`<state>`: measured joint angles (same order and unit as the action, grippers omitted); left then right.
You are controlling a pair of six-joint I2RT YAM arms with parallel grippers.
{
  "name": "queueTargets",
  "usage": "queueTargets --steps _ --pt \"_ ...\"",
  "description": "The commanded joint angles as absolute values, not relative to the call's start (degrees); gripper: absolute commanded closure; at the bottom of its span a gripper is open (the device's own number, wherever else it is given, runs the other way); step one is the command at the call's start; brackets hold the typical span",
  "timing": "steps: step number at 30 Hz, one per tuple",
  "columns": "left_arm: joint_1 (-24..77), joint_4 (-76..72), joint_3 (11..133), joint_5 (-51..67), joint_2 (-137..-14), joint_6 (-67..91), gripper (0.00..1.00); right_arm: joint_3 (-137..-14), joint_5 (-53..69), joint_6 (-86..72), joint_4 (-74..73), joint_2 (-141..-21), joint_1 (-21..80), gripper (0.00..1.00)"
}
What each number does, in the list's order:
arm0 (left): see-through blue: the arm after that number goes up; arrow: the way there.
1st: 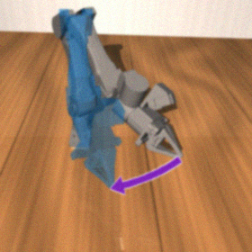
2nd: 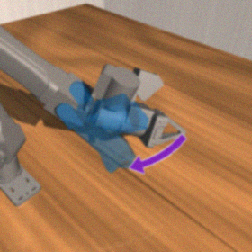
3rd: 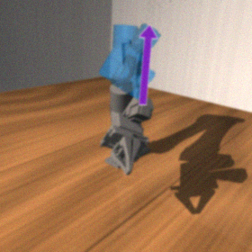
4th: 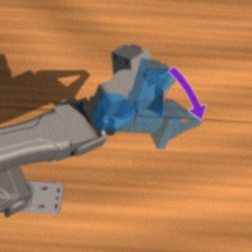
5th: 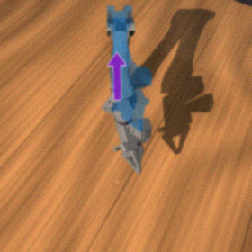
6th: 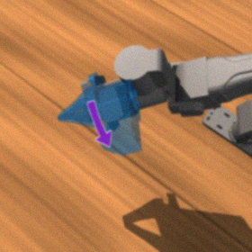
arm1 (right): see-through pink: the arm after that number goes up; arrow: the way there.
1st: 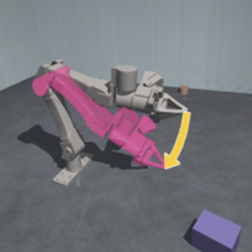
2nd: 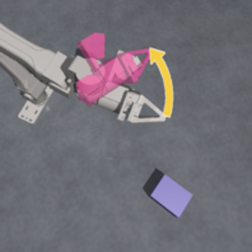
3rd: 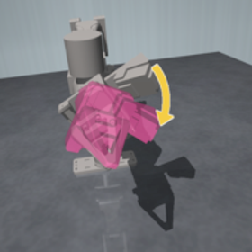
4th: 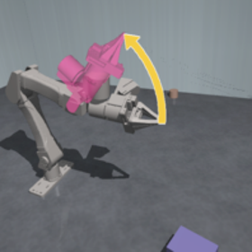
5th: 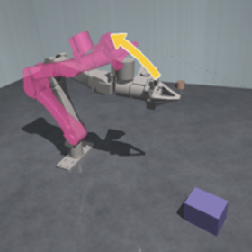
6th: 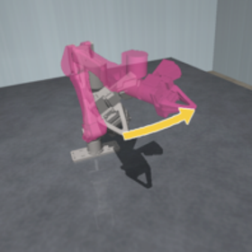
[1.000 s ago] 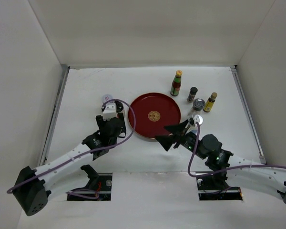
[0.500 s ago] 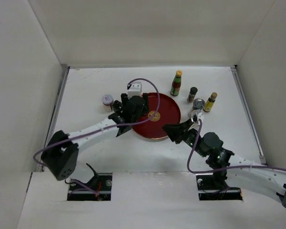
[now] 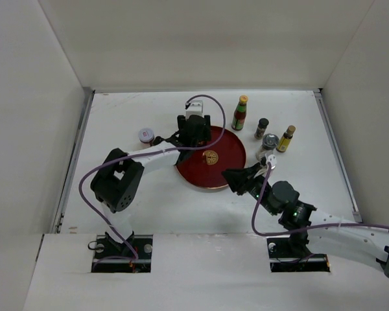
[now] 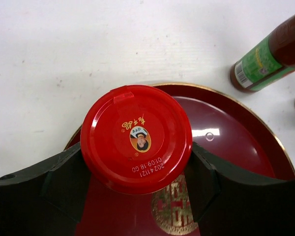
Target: Organize the condiment bottles
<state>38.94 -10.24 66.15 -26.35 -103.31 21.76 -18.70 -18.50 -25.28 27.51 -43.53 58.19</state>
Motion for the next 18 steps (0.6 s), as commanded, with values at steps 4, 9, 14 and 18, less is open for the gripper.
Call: queueTargets --steps 4,9,14,18 --pt "38.5 -20.7 69.6 -26.3 -102.3 20.7 0.30 -20.2 -20.7 -24.6 30.7 -43.9 58.1 0.60" --pt "40.2 -21.9 64.4 -27.4 -93.5 19.4 0.12 -19.9 -20.6 -24.5 30.7 -42.7 57.5 0.52" --pt "41.9 -21.1 53.9 -30.3 -80.2 19.6 0.13 -19.5 -20.8 -23.5 30.2 -40.4 57.3 0.62" --pt "40.7 -18.5 42.5 -35.8 -68.4 20.4 0.15 -20.2 -22.6 -23.1 28.2 -39.8 57.3 0.91"
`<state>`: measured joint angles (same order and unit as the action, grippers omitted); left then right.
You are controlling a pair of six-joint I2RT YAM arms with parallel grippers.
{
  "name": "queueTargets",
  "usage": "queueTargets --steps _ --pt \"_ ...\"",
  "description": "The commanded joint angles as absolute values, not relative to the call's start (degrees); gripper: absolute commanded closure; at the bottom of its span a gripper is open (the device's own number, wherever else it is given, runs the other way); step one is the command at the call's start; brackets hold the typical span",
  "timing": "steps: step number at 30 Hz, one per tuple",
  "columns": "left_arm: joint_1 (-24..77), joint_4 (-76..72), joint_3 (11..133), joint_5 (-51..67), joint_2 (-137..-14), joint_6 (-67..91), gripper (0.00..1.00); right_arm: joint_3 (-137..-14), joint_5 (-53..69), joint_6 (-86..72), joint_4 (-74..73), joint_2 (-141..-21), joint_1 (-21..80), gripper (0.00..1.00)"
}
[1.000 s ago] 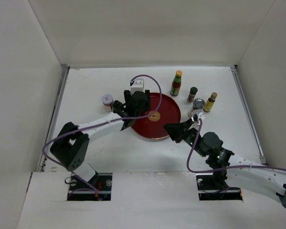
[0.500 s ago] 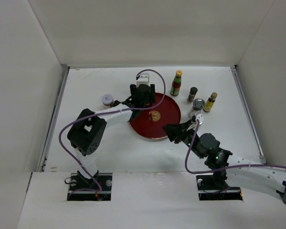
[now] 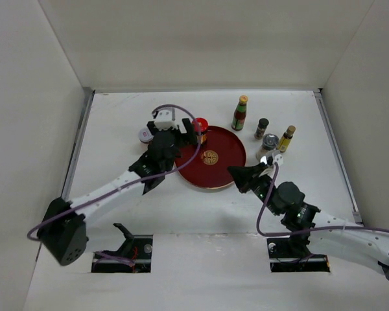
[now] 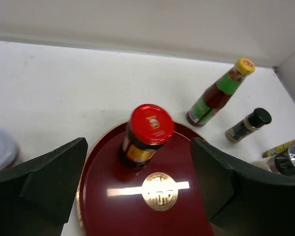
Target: Organize the condiment bottles
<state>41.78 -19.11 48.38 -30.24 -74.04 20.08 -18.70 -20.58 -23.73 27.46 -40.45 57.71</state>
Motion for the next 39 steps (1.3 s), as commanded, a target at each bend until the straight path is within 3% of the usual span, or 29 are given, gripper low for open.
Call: queueTargets --steps 1,2,4,8,10,11,13,15,19,24,32,36,39 --pt "40.7 -17.2 40.5 -37.7 -66.1 21.3 0.15 -20.8 -23.3 -23.4 27.3 -40.5 57.3 0.90" --pt "40.7 -15.9 38.8 -39.0 -64.2 22.3 0.15 -21.5 -23.9 -23.6 26.6 -41.3 57.3 0.84" --pt "39.6 -13.7 36.8 -39.5 -62.2 23.9 0.15 -22.5 -25.7 -23.9 25.8 -43.1 57.6 0.57" --pt "36.7 -10.5 36.6 -37.1 -63.9 25.8 0.15 -22.9 -24.0 -23.0 27.3 -45.0 60.3 0.38" --pt "35.8 -10.5 37.3 -36.8 -67.0 25.6 0.14 -22.2 -23.1 -20.8 29.4 -44.3 62.7 0.22" --pt "35.0 -10.3 38.0 -36.7 -69.0 25.6 0.14 -21.7 -22.6 -19.5 31.0 -43.9 64.1 0.24" --pt "34.7 -10.5 38.8 -37.1 -71.4 25.3 0.14 -21.0 -22.1 -17.5 32.9 -43.5 66.0 0.53" --pt "34.1 -11.5 39.5 -37.8 -73.6 25.2 0.14 -21.4 -23.3 -17.0 32.8 -44.6 66.2 0.70" --pt "32.6 -12.6 41.6 -37.5 -77.5 24.9 0.15 -22.3 -23.1 -17.7 32.5 -47.7 66.1 0.72" --pt "30.6 -16.0 41.8 -37.3 -80.0 24.3 0.23 -22.4 -23.7 -17.7 33.1 -48.9 66.3 0.61" --pt "29.8 -16.6 42.2 -34.8 -82.5 24.8 0.46 -20.3 -23.6 -18.5 32.5 -43.1 63.9 0.56" --pt "30.3 -16.0 41.7 -35.4 -78.9 24.7 0.61 -19.9 -23.2 -19.1 32.9 -42.4 63.4 0.54" --pt "32.3 -15.8 41.1 -37.8 -72.6 24.3 0.64 -20.2 -23.2 -19.2 32.5 -43.0 63.3 0.54"
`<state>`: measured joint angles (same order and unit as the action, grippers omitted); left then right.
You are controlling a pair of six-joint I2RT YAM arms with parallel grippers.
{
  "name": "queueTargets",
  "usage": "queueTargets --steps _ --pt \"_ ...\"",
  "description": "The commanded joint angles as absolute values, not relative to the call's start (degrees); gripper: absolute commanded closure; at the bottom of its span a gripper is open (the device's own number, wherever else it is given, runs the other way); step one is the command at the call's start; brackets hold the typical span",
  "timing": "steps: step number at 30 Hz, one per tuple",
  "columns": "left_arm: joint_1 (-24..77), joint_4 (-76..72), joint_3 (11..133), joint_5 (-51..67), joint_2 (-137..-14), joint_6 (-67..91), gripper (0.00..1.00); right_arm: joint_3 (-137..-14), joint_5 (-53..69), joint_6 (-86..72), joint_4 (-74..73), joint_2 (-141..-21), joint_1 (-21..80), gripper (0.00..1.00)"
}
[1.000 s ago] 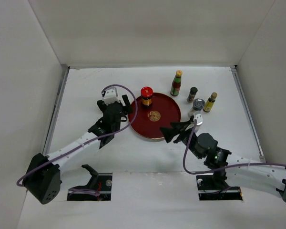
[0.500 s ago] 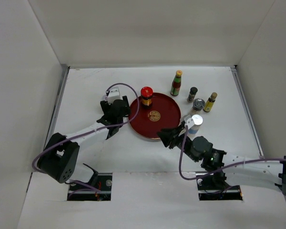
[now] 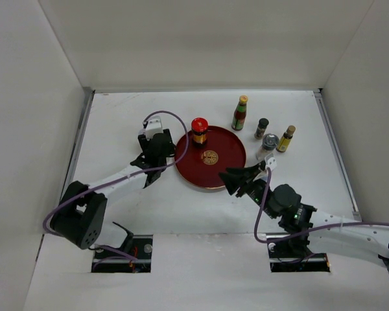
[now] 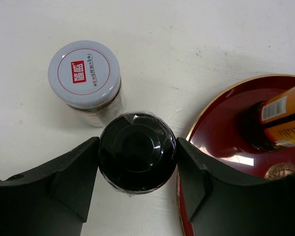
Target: Organize the condiment bottles
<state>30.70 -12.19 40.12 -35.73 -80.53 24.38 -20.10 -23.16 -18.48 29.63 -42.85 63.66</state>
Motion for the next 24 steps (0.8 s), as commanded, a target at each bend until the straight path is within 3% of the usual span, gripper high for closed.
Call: queueTargets --steps 1,9,24 --pt "33.2 -15.8 41.0 -39.1 -70.5 23.9 0.64 -20.2 -23.3 -19.2 32.6 -43.0 63.4 0.53" --pt "43.9 -17.1 44.5 -41.9 -68.3 22.3 0.65 -19.2 -24.3 -20.4 33.3 -41.9 61.6 0.40" --pt "44.3 -25.1 51.1 -39.1 -90.1 22.2 0.62 -18.9 -23.7 -21.3 33.2 -41.4 60.3 0.38"
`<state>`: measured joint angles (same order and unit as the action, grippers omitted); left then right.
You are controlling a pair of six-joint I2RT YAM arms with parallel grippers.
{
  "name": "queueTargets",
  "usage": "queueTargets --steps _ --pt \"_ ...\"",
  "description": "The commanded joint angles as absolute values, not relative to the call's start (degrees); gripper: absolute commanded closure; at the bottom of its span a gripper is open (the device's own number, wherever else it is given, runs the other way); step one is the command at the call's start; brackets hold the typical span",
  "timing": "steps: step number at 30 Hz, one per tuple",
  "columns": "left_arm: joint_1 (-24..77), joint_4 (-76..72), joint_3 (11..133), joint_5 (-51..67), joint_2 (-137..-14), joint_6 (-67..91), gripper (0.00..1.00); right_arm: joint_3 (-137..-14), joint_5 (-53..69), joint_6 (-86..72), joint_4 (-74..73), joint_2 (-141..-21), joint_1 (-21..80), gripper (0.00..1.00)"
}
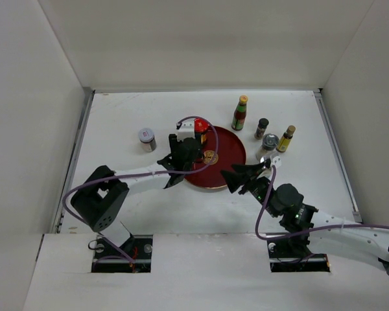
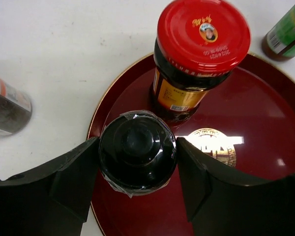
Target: Organize the condiment bottles
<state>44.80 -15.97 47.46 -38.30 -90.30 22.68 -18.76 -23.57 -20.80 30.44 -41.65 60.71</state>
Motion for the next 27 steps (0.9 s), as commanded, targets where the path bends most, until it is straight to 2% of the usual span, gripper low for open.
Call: queueTargets --steps 1,2,4,7,9,13,17,21,27 --pt "44.1 -25.6 50.9 -39.4 -90.5 22.2 0.61 -18.7 -23.8 -21.3 33.4 -41.3 60.3 0.38" --pt "44.1 -25.7 50.7 -39.5 -90.7 22.2 0.59 -18.7 -23.7 -21.3 33.4 -41.4 60.2 0.38" --pt "44.2 -25.8 50.1 -39.9 -90.3 22.1 0.47 -18.8 -23.7 -21.3 33.0 -41.4 60.3 0.38" --pt "44.0 -25.8 48.4 -40.0 -87.7 21.9 0.21 -18.7 -23.7 -21.3 33.4 -41.2 60.3 0.37" --pt "43.9 -26.0 46.1 -40.1 -84.2 21.9 0.14 -18.8 -23.7 -21.3 32.9 -41.3 60.3 0.37" --pt "42.8 -25.6 41.9 -42.8 -76.7 21.8 0.12 -18.7 -23.7 -21.3 33.3 -40.9 60.3 0.36" --pt "37.0 -22.8 40.3 -44.4 -73.4 22.7 0.12 -19.2 -23.7 -20.9 32.9 -41.4 60.3 0.34" --pt "29.5 -14.1 44.3 -41.9 -76.5 25.5 0.11 -19.3 -23.6 -21.0 32.9 -42.2 60.4 0.34" --pt "23.2 -11.2 49.9 -37.3 -84.6 26.7 0.10 -19.5 -23.6 -20.9 33.4 -42.9 60.8 0.32"
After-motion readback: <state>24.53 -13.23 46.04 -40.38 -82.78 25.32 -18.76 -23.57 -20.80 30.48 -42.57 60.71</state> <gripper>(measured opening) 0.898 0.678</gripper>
